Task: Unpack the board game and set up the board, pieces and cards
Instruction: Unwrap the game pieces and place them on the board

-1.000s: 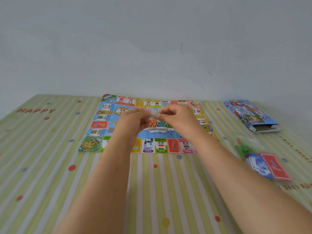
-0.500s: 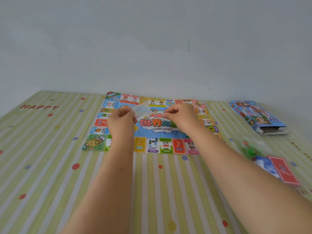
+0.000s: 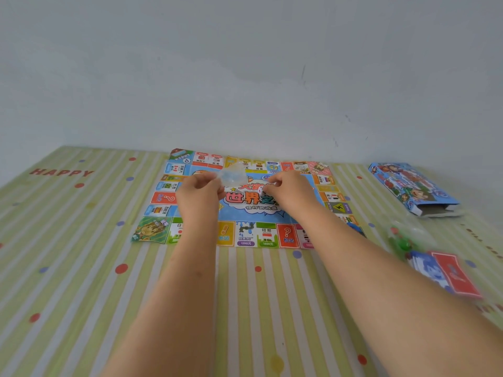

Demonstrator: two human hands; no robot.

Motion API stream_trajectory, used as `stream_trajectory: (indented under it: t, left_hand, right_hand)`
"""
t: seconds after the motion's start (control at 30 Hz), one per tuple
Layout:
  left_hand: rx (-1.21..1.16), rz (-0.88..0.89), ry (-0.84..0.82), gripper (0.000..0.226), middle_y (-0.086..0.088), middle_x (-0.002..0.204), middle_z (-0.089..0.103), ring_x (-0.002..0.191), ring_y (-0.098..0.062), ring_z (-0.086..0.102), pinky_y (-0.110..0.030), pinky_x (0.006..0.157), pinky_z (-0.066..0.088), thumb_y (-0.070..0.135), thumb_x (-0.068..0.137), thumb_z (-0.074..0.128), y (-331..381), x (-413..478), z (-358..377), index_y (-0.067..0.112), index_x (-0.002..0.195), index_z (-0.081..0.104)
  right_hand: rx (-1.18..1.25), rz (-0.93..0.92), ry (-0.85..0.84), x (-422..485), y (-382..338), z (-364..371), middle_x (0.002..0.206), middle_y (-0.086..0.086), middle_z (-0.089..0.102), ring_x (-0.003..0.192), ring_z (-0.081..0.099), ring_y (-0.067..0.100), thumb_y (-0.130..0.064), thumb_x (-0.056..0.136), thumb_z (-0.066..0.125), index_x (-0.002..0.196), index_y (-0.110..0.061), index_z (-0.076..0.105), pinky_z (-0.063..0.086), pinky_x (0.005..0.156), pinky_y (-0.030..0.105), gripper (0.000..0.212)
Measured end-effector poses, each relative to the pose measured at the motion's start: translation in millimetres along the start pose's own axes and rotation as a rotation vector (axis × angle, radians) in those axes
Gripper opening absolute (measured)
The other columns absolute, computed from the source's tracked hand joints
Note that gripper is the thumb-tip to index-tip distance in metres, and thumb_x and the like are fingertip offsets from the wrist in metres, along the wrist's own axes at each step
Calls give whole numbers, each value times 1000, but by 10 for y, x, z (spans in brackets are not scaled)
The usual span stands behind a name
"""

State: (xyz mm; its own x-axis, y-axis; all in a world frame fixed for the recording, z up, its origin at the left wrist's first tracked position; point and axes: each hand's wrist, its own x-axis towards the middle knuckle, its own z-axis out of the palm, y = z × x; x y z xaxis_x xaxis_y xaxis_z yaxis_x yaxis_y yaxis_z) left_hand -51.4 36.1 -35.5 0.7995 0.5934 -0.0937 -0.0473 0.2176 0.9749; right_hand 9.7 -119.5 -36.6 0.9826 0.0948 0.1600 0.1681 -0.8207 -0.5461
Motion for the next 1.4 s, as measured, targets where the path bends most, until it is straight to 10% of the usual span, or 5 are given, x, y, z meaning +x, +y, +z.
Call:
stream_trajectory:
  t: [0.13,0.5,0.83,1.4]
  left_hand:
    - [-5,-4,-40,13,-6,84,68,72,-16,67,-26,75,57,4,86,63,25,-16,7,16,85,66]
    - [-77,-41,-240,11,-10,83,66,70,-19,66,-29,79,58,-3,82,66,256,-348,139,7,86,64]
    - [-106,-95,-482,3,-11,83,64,80,-23,66,-31,78,59,0,88,59,345,-845,280,2,89,61]
    - [-18,-43,-416,14,-10,73,64,60,-18,63,-23,56,58,9,92,59,96,-1511,677,3,80,62]
  right_hand:
    - [73,-11,102,-54,27,-121,110,5,71,63,55,15,-15,99,45,117,-8,68,52,68,33,29]
    - [733,86,55,-505,-235,-519,85,2,71,74,66,14,-36,96,52,100,-12,68,56,73,30,29]
    - [806,111,97,-842,-32,-767,82,8,71,64,62,13,-29,91,64,91,-6,72,53,68,34,25]
    - [998,204,237,-1359,632,-1116,63,2,55,53,49,12,-16,88,69,83,-6,70,44,52,22,11]
